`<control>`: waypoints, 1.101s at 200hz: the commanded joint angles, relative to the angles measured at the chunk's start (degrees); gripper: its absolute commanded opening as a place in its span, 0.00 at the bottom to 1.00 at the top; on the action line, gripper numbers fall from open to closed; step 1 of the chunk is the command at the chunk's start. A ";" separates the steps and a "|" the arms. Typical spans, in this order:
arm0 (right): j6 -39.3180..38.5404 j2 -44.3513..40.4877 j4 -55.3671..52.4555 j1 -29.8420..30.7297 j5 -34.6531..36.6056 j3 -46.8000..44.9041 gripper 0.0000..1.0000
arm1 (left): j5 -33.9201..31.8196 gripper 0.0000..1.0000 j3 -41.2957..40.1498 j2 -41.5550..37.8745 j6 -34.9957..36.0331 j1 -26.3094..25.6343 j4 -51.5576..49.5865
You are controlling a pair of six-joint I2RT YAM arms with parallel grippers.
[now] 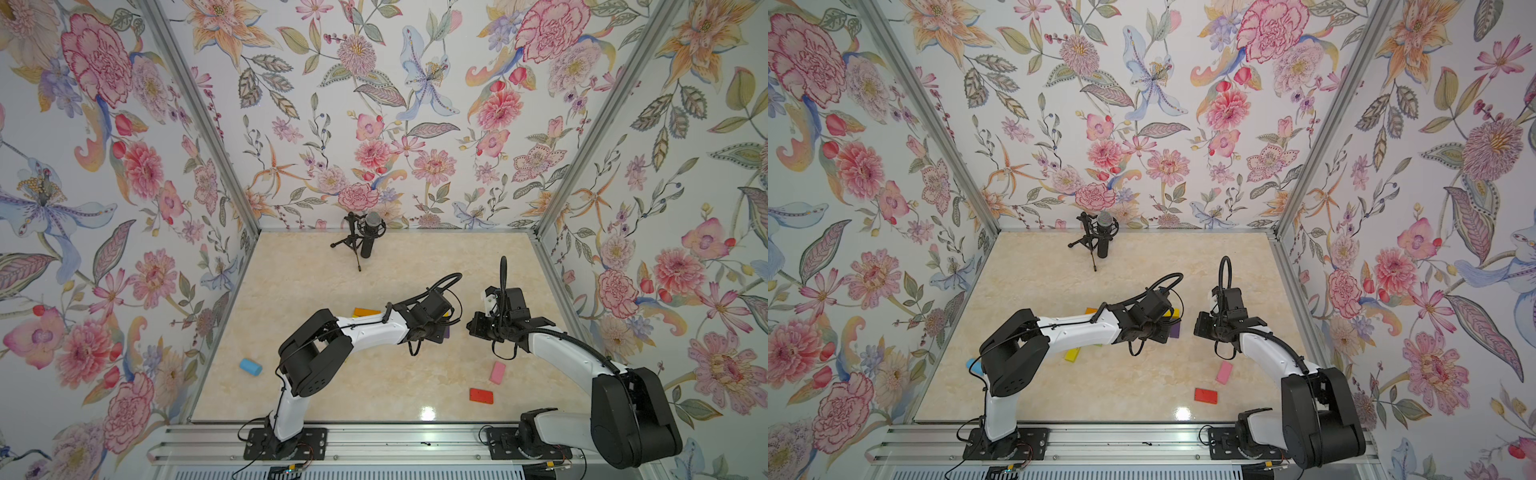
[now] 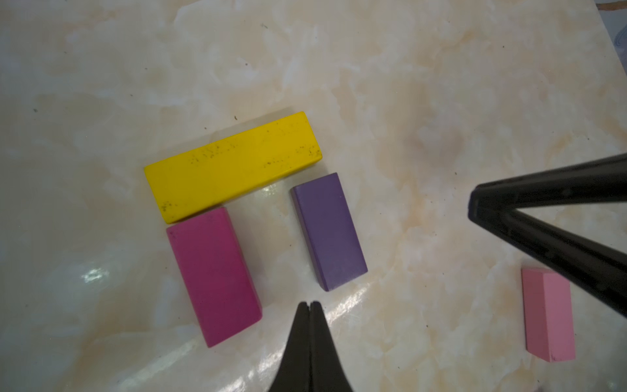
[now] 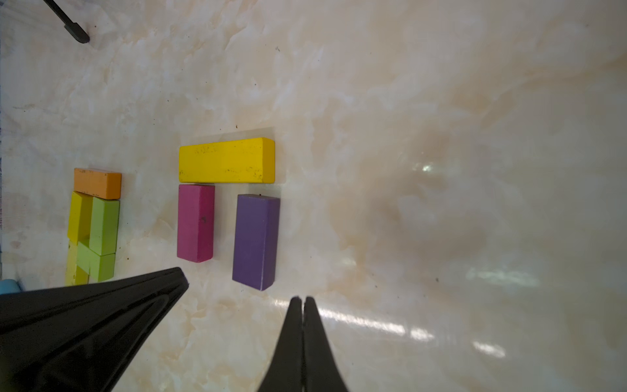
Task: Assemble the letter p with building blocks
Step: Assemble the building block at the center of the board.
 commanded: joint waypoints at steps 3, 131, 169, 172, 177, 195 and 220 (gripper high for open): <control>0.99 2.54 3.81 0.58 -2.32 -0.80 0.00 | -0.06 0.00 -0.04 0.51 -1.36 -0.38 0.38; 1.11 13.52 10.00 0.98 -7.06 1.90 0.00 | 0.95 0.00 1.57 4.71 -1.48 -0.29 0.21; 0.94 15.68 10.68 0.97 -7.90 3.31 0.00 | 1.30 0.00 2.49 5.27 -1.25 -0.23 -0.21; 0.89 15.91 10.71 1.02 -8.00 3.44 0.00 | 1.34 0.00 2.57 5.28 -1.28 -0.21 -0.33; 0.83 16.34 10.70 1.01 -8.18 3.61 0.00 | 1.43 0.00 2.74 5.36 -1.16 -0.24 -0.51; 0.82 17.30 10.98 0.95 -8.64 4.28 0.00 | 1.57 0.00 3.22 5.76 -1.11 -0.23 -0.90; 0.87 17.84 11.06 0.99 -8.95 4.80 0.00 | 1.72 0.00 3.88 6.11 -1.09 -0.10 -1.44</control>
